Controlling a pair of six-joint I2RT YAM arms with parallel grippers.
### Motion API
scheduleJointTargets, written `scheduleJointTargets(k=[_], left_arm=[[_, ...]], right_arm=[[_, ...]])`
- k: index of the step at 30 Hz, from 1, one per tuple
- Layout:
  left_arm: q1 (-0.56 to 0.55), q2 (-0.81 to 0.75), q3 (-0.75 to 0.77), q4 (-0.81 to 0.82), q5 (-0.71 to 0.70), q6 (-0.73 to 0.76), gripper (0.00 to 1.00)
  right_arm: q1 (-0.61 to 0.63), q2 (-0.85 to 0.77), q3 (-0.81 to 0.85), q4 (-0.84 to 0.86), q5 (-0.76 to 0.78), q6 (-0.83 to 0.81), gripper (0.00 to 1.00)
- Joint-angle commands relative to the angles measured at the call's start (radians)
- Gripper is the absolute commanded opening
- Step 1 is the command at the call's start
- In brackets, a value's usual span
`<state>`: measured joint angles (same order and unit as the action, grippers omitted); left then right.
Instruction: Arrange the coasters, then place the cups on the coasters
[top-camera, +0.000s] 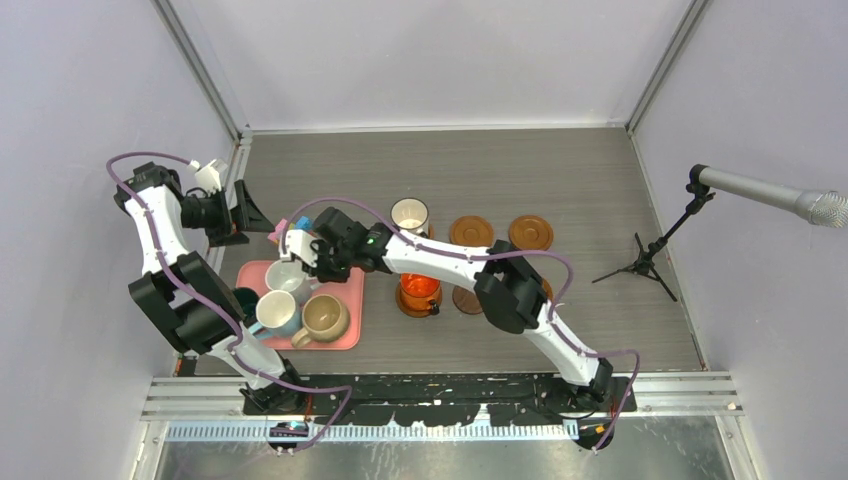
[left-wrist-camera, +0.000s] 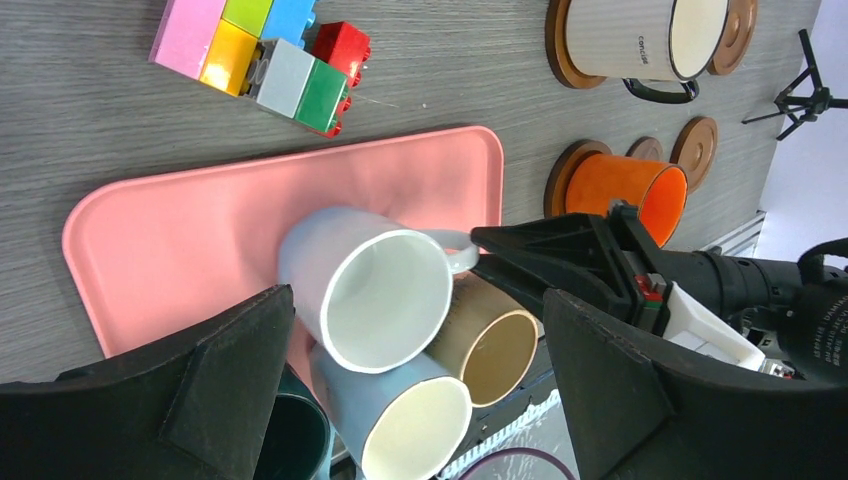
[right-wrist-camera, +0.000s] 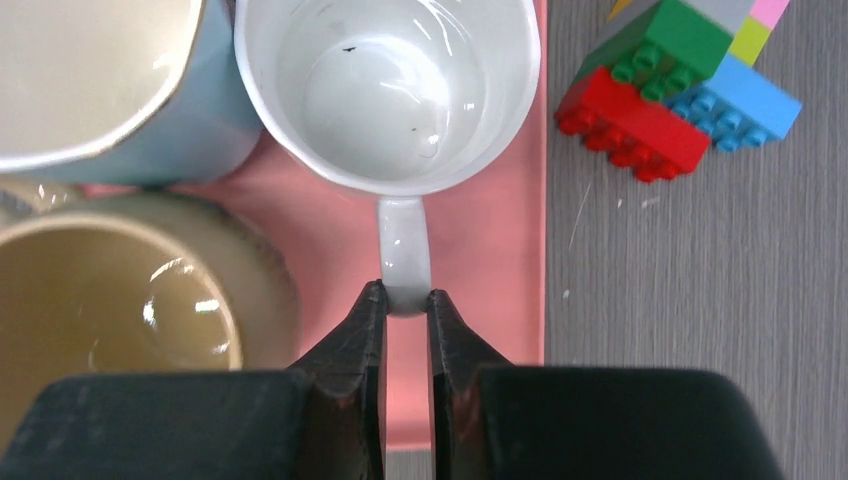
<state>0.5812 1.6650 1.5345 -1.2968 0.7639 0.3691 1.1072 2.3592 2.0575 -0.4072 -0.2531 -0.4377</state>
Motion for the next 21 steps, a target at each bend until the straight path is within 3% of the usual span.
scheduleJointTargets(k=[1,12,21], left_arm=[[0.007,-0.039,-0.001,-0.015,0.031,-0.012,0.97],[0.006,-0.053,0.003,-0.021,0.033,-0.015,0.97],[0.007,-0.053,-0.004,-0.018,0.036,-0.013,0.97]], right_arm=[[-0.006,-0.152,-0.089,-0.019,0.0,-0.024,0.01],[-0.037,-0.237,-0.261,-0.025,0.05,-0.051,0.02],[-0.037,-0.172,-0.165,-0.071,0.045,-0.031,0.36]])
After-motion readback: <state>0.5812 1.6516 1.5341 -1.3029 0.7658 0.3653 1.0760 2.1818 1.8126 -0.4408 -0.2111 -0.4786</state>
